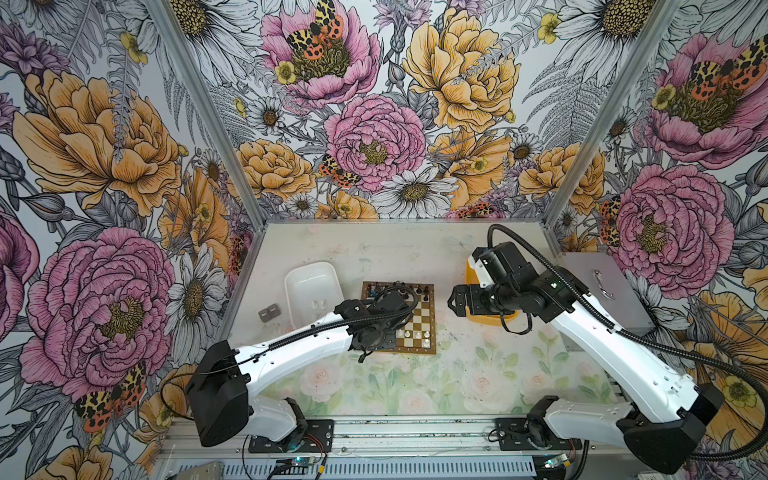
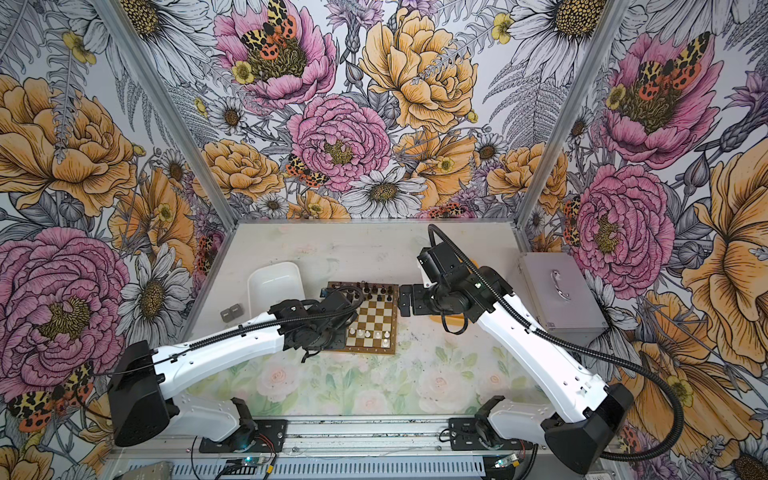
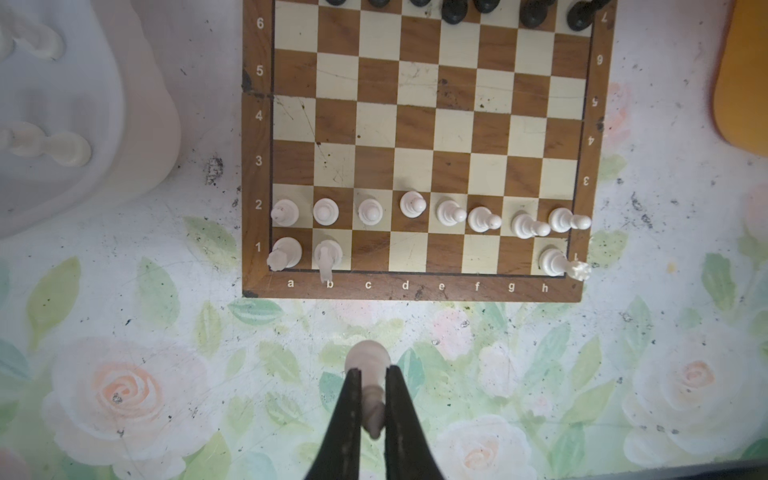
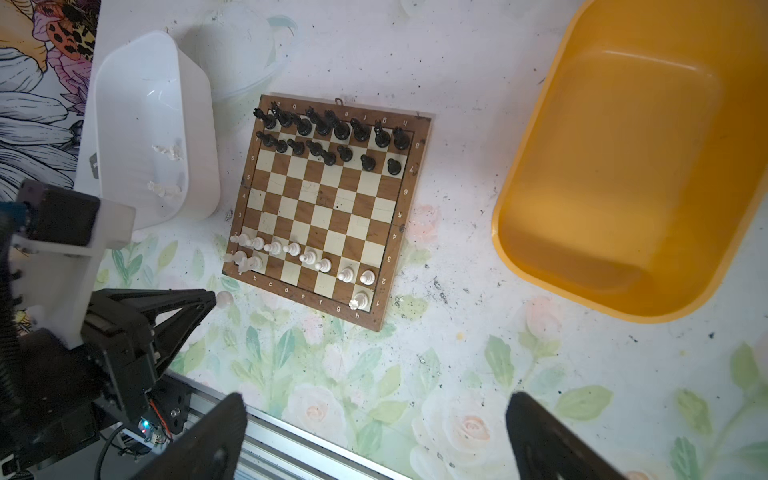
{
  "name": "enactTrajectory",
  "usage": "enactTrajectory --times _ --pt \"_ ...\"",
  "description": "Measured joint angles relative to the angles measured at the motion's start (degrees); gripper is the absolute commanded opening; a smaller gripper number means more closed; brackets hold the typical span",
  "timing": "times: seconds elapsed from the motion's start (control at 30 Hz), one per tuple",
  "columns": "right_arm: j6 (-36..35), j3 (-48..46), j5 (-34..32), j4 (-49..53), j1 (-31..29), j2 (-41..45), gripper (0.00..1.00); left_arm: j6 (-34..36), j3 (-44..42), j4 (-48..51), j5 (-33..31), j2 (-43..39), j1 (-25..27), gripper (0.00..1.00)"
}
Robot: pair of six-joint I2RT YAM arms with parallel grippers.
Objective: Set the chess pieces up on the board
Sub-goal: 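Carry the piece to the board with the left gripper while the right arm swings out, then lower the white piece onto the empty square in the nearest row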
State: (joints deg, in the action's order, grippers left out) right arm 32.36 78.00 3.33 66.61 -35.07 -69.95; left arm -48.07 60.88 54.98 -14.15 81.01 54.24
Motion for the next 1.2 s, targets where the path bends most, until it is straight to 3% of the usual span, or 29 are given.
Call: enactTrajectory --times 0.37,1.2 --pt "1.6 -0.3 -0.8 0.0 0.0 1.5 0.99 3.7 -0.1 -4.9 1.0 7.0 -2.0 0.04" --pt "2.2 -1.0 -2.3 0.9 0.0 2.5 1.0 6.5 -1.4 -8.6 3.9 9.6 -5.8 0.06"
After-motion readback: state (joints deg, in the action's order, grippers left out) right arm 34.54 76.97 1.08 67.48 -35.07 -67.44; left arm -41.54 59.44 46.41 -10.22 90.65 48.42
